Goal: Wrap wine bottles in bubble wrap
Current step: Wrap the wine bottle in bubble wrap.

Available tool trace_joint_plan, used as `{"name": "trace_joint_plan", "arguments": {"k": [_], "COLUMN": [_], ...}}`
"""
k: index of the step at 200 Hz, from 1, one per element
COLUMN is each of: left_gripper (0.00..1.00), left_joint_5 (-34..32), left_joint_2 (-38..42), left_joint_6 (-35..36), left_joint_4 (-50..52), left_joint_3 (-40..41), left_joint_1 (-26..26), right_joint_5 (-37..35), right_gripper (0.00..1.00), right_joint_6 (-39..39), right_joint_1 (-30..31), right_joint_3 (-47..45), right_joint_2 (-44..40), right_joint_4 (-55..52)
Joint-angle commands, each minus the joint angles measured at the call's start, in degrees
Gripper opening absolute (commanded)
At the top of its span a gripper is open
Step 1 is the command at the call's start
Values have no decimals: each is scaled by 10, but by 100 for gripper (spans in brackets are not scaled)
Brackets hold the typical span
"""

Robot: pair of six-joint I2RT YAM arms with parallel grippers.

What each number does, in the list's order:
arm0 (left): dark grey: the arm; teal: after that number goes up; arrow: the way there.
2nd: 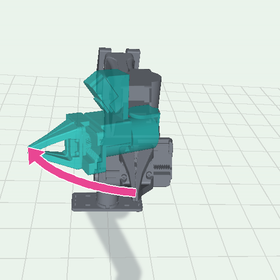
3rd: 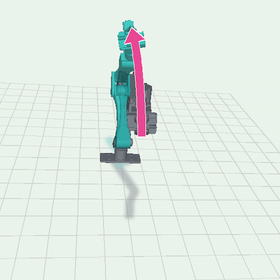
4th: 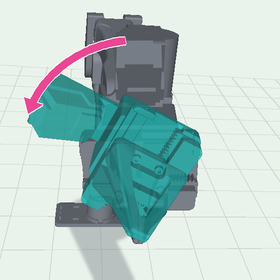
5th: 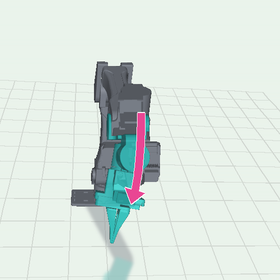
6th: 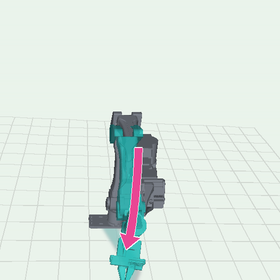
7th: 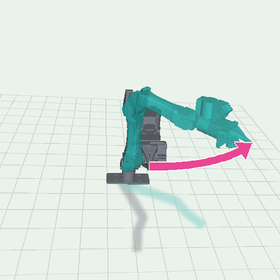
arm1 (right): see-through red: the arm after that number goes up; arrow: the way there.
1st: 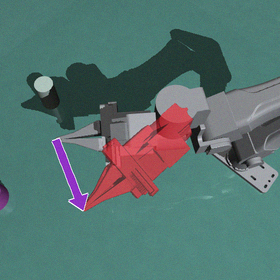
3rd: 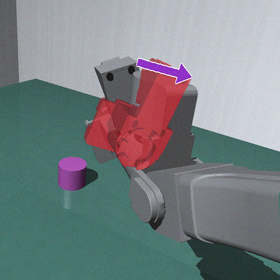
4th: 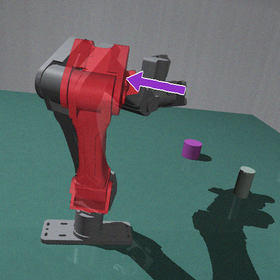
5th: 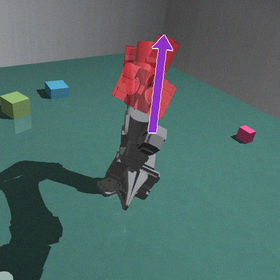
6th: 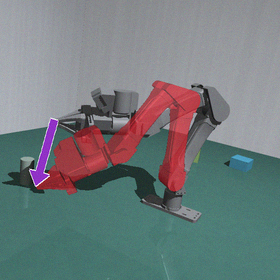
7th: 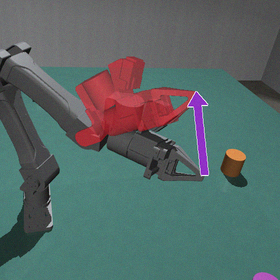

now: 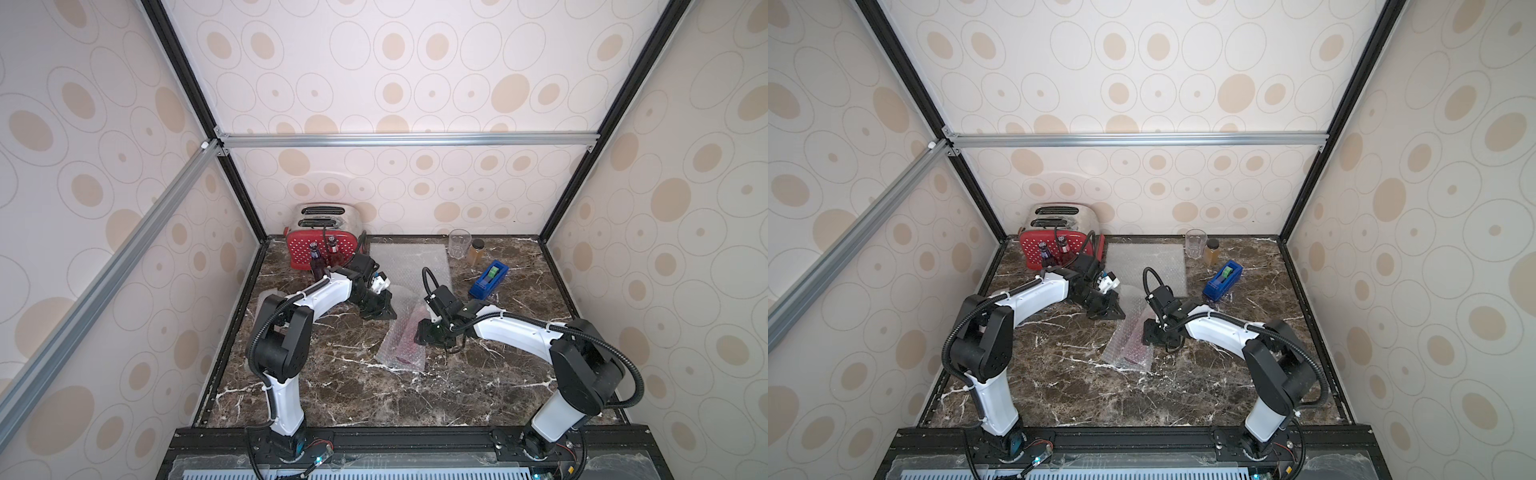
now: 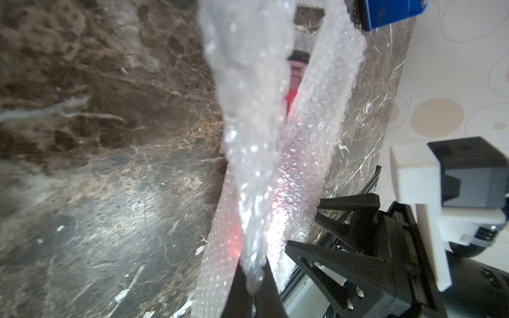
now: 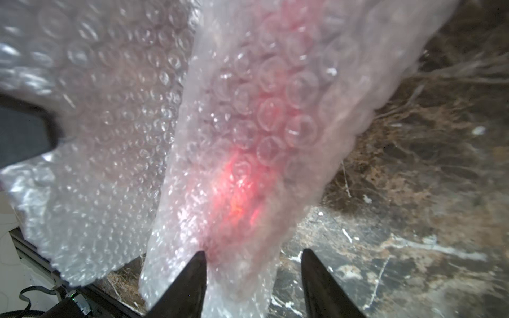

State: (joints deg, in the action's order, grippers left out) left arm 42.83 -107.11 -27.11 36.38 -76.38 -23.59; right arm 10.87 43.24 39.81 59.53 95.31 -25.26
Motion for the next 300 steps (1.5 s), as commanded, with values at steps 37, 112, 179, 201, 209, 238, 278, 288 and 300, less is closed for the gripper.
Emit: {"name": "trace_joint_plan", "arguments": {"k": [37,112,179,201,209,238,278,288,300], "left_gripper": [0,0,0,0,0,0,0,0,0], "left_joint_5": [-7,-16,-40,-31,-26,-21,-4,3,13], "left_joint_2": [64,68,78,78,79,84,79,77,73], "left_joint_6": [21,19,2,-1,-1,0,-2,-5,-11], "left_joint_4": [3,-18,-33,-33,-33,-31,-34,-38,-46], "left_joint_3": [32,40,57,53,51,47,39,37,36], "left_joint_1": [4,6,29,28,29,28,28,28,28], "right_joint_5": [-11,5,-31,-66,-77,-123,-126,-123,-111], "right_gripper": [59,62,63,63,63,62,62,62,59], "right_joint_6": [27,38,14,1,-3,-18,-45,-47,-47], "right_joint_1": [2,27,50,54,55,55,54,54,55], "right_joint_3": [28,110,158,167,167,151,143,144,140], "right_joint_2": [38,93,145,159,163,157,145,144,137], "right_joint_4": [-5,-9,-86,-137,-152,-200,-217,-215,-197]}}
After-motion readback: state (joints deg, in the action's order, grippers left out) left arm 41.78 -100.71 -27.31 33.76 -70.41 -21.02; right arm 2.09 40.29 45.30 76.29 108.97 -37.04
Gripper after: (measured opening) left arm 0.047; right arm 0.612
